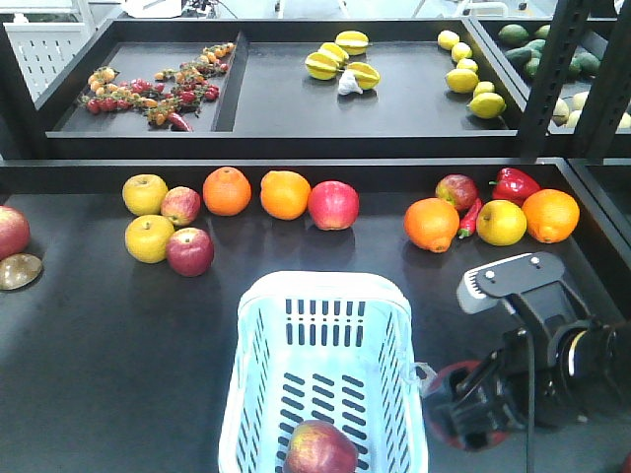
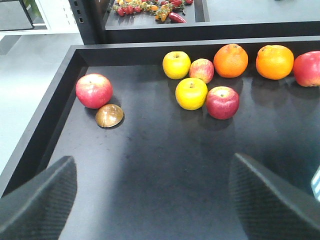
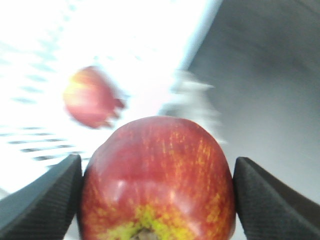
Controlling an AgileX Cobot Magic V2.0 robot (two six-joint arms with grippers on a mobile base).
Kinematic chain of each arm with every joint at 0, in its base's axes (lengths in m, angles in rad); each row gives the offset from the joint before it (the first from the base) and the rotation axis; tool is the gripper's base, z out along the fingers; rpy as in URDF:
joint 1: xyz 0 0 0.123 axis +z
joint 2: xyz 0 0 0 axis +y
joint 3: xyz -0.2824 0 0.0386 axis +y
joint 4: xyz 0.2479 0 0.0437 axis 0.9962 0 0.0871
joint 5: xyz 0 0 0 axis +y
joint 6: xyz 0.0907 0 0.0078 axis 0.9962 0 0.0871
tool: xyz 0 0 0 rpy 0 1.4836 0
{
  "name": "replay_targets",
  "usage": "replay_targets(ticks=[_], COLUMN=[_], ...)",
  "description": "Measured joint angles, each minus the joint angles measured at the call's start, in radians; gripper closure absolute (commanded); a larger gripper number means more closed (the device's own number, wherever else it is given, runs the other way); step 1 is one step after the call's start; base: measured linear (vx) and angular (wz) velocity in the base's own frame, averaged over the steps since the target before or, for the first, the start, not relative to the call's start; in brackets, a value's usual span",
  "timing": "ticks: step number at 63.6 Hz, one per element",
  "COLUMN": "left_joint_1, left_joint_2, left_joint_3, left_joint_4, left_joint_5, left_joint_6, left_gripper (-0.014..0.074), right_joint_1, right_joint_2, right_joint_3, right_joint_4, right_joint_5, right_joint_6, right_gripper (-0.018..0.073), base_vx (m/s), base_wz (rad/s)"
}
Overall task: Pick three apples into basket with both arms
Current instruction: 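Carry the second apple into the basket and open the right gripper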
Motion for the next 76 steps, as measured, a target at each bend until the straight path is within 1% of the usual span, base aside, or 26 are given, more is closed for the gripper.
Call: replay_targets(ticks=[3,9,22,31,38,44,51,65,72,76], left_joint_1=[0.0,0.0,0.0,0.0,0.0,0.0,0.0,0.0,0.0,0.0], left_joint_2=[0.0,0.0,0.0,0.0,0.0,0.0,0.0,0.0,0.0,0.0], left_joint_3=[0.0,0.0,0.0,0.0,0.0,0.0,0.0,0.0,0.0,0.0], left_joint_4=[0.0,0.0,0.0,0.0,0.0,0.0,0.0,0.0,0.0,0.0], left_joint_5=[0.0,0.0,0.0,0.0,0.0,0.0,0.0,0.0,0.0,0.0], left_joint_6=[0.0,0.0,0.0,0.0,0.0,0.0,0.0,0.0,-0.001,-0.001], left_gripper=[0.0011,0.0011,0.0011,0.0011,0.0011,0.0011,0.0011,0.0011,0.0011,0.0011], right_joint_1=[0.042,0.096,0.179,0.232,0.272,0.287,0.291,0.291,0.286,0.266], right_joint_2=[-0.012,-0.016,0.053,0.137,0.195,0.227,0.243,0.243,0.222,0.201], right_joint_3=[0.0,0.001,0.001,0.001,0.001,0.001,0.001,0.001,0.001,0.001], right_joint_4=[0.0,0.0,0.02,0.062,0.076,0.081,0.083,0.09,0.09,0.09], right_joint_5=[-0.004,-0.031,-0.2,-0.322,-0.384,-0.403,-0.411,-0.413,-0.371,-0.326], right_joint_6=[0.012,0.017,0.021,0.021,0.021,0.021,0.021,0.024,0.044,0.062], right_gripper=[0.0211,0.0211,0.0201,0.0132,0.0037,-0.0041,-0.0095,-0.0092,-0.0083,-0.0077], base_vx=[0.0,0.0,0.0,0.0,0.0,0.0,0.0,0.0,0.0,0.0], base_wz=[0.0,0.0,0.0,0.0,0.0,0.0,0.0,0.0,0.0,0.0])
